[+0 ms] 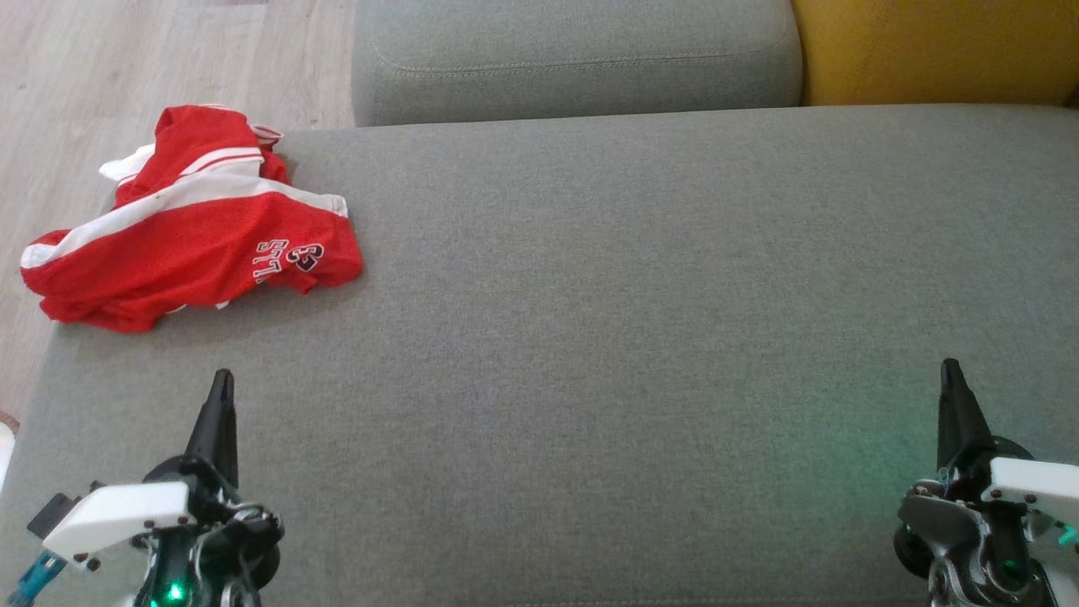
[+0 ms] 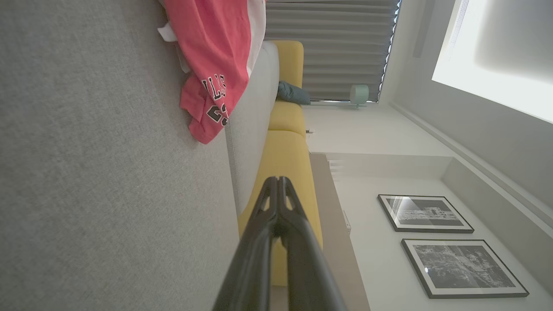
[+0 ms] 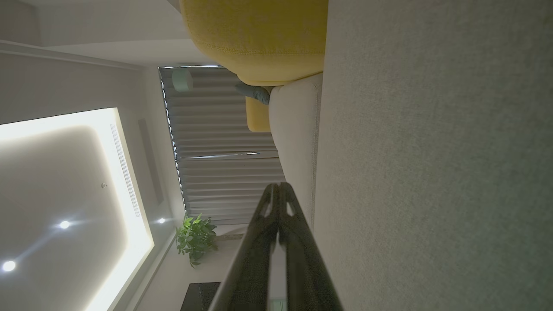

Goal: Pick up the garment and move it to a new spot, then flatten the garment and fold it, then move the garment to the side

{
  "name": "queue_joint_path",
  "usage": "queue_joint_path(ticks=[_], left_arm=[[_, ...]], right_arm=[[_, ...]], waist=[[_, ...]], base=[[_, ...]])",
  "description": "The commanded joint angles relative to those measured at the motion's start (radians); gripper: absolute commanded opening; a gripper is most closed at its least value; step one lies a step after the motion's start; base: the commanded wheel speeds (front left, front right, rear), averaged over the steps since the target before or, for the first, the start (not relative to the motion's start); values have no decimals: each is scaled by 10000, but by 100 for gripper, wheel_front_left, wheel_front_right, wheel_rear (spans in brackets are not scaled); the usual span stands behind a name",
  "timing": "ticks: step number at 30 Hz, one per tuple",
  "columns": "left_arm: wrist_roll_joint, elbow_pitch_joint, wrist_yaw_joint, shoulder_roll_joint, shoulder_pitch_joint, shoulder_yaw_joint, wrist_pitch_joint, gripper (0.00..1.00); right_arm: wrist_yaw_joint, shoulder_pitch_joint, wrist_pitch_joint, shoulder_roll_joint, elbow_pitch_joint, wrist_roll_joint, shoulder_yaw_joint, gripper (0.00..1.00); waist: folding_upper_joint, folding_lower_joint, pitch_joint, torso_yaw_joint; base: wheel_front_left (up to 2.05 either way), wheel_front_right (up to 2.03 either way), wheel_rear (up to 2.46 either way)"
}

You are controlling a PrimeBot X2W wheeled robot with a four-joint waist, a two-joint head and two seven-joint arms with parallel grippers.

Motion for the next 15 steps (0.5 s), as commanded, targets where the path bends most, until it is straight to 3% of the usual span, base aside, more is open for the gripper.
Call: queue_joint_path(ticks=[1, 13, 14, 15], left_arm=[[114, -360, -73, 85, -564, 348, 75, 0], [114, -360, -73, 85, -564, 348, 75, 0], [-5, 45, 6, -6, 6, -9, -7, 100], [-5, 167, 6, -13, 48, -21, -18, 100]], right_arm=[[67, -551, 56, -50, -380, 74, 208, 0], [67, -551, 56, -50, -380, 74, 208, 0], [0, 7, -3, 2, 42, -3, 4, 100], [-4, 44, -5, 8, 164, -3, 17, 100]], waist=[[0, 0, 0, 0], [0, 0, 0, 0], [0, 0, 0, 0], [0, 0, 0, 0]], base=[[0, 0, 0], [0, 0, 0], [0, 0, 0], [0, 0, 0]])
